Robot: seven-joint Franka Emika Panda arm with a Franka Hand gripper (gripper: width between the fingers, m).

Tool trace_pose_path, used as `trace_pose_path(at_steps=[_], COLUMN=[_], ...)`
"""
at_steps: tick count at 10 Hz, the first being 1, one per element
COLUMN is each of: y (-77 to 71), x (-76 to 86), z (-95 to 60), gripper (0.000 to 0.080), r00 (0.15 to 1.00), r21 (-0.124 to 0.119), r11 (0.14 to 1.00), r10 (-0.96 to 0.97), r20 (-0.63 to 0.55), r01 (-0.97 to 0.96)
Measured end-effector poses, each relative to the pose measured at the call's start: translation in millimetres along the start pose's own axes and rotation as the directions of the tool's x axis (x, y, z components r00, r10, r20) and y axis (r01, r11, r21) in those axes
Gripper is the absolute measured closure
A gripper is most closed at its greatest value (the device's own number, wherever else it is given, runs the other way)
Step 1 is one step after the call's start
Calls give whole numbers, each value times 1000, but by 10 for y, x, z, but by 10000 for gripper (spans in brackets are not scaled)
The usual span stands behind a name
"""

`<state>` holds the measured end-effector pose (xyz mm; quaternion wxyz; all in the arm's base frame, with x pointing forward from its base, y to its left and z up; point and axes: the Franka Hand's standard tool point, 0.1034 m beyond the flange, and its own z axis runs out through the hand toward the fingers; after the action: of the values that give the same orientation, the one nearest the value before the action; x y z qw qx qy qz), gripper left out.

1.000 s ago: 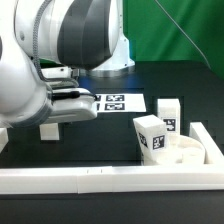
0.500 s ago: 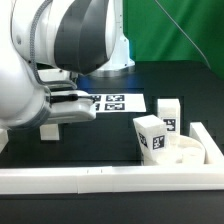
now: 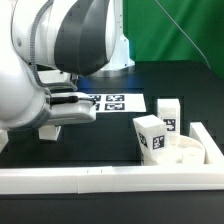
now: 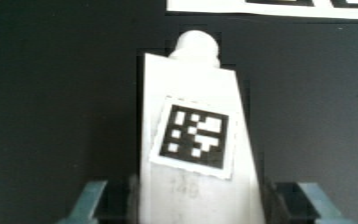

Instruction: Assemble stool

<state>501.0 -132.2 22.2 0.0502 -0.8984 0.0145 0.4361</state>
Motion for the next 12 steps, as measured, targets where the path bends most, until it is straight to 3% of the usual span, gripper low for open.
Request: trace_pose_path(at_steps=[5, 9, 10, 12], y=[-19, -360, -380, -315], x=[-8, -362, -369, -237], z=[-37, -754, -771, -870], gripper=[478, 478, 478, 478], r00=[1000, 994, 993, 966], r21=[-2, -24, -40, -64], r11=[1000, 999, 998, 997], r10=[-6, -43, -52, -56], r20=[-3, -99, -108, -251], r01=[6, 41, 48, 41])
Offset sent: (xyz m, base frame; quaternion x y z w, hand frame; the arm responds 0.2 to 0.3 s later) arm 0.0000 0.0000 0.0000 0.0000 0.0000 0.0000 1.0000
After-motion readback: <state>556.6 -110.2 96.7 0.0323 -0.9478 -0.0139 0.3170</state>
